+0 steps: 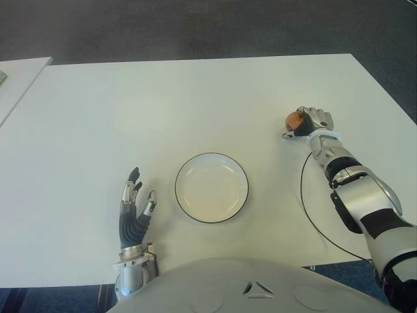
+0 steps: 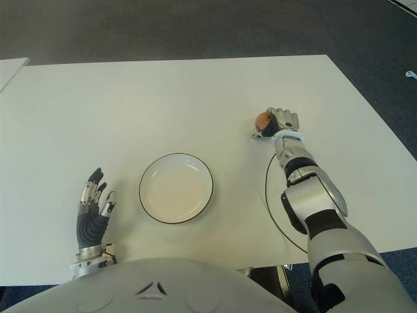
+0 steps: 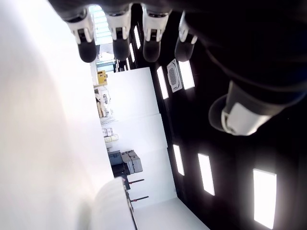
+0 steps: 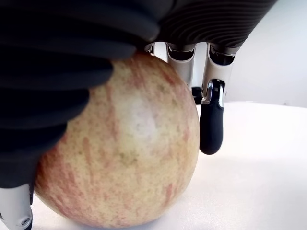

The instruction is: Put the apples into the plate.

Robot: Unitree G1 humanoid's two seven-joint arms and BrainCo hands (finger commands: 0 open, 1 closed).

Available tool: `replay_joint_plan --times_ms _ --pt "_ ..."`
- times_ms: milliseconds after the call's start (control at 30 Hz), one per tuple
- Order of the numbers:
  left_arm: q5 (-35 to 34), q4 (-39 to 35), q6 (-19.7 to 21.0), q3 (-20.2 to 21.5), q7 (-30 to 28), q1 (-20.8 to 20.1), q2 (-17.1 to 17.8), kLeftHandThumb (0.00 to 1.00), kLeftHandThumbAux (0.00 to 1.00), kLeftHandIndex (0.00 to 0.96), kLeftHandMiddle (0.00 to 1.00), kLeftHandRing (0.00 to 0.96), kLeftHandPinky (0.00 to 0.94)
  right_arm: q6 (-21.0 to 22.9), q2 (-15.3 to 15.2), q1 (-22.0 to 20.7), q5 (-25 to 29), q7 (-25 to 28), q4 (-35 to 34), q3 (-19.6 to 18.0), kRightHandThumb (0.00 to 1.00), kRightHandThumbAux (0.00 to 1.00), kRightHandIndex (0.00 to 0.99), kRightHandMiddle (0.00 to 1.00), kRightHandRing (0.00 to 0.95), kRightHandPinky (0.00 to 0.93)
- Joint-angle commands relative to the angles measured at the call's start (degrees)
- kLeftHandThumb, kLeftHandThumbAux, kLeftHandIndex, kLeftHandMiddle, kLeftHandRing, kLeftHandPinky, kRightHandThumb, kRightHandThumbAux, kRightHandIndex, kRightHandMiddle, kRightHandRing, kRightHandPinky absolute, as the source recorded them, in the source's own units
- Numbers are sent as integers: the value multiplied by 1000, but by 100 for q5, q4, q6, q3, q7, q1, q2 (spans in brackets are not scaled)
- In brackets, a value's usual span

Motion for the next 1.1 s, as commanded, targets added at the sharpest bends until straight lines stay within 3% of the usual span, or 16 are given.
replay_joint_plan --times_ms 33,200,533,1100 --pt "296 116 166 60 178 193 -57 0 533 109 63 60 86 182 269 436 -77 186 201 74 714 712 438 678 651 623" --pt "460 -177 368 85 280 387 -94 0 563 94 61 62 83 243 324 394 69 225 187 -76 720 711 440 687 680 667" --pt "350 -316 460 19 228 413 -78 6 591 84 68 73 84 153 316 398 291 181 165 -381 723 710 441 705 721 662" --pt "462 -223 257 -3 331 266 -73 0 582 76 57 64 88 64 239 353 269 214 160 -477 722 710 441 713 682 635"
